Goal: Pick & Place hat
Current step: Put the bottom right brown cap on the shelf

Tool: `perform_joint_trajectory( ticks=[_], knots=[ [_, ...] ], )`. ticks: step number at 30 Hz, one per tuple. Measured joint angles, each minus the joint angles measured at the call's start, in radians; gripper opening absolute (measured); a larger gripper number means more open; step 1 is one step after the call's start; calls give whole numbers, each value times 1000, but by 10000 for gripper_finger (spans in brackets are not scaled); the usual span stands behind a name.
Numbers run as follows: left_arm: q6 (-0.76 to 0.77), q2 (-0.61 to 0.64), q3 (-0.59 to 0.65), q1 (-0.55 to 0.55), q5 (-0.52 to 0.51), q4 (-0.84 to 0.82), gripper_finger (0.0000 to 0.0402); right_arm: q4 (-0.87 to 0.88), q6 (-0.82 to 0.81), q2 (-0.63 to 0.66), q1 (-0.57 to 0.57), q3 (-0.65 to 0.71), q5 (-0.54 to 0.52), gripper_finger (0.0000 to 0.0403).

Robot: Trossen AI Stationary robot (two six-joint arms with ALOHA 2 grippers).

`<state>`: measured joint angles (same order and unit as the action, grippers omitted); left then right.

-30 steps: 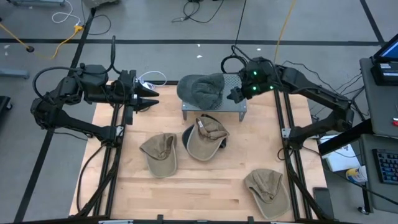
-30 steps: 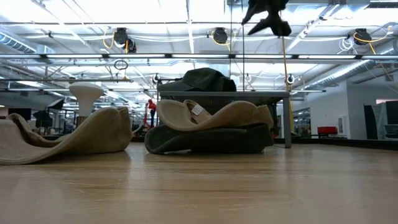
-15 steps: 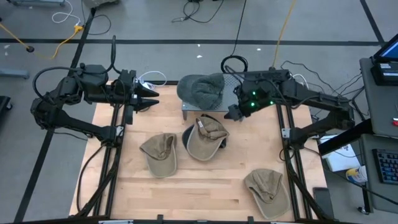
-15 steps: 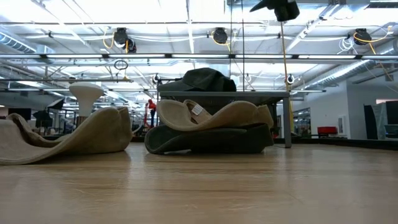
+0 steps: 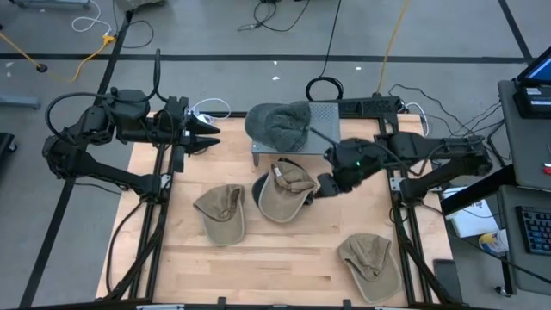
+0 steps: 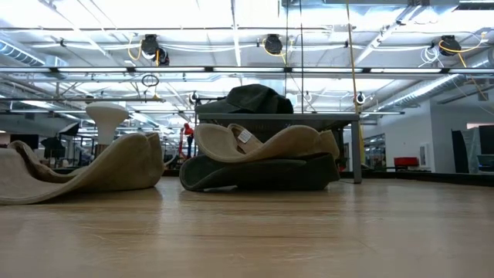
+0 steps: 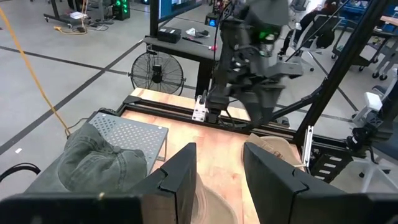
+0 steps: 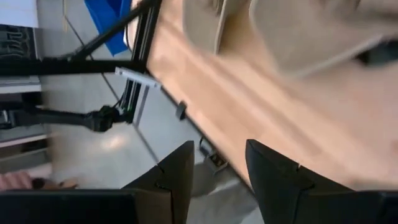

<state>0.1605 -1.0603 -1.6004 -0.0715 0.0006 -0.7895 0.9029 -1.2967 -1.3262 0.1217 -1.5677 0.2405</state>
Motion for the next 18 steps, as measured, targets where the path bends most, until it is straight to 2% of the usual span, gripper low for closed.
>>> perform_joint_trajectory(
  ticks=[11,14,18],
  knots=[
    [52,0,0,0,0,0,136,-1,-284,0,244,0,-10,135],
    [52,0,0,0,0,0,136,-16,-384,0,321,31,-56,134],
    [52,0,0,0,0,0,136,-33,-526,0,421,96,-60,134]
  ],
)
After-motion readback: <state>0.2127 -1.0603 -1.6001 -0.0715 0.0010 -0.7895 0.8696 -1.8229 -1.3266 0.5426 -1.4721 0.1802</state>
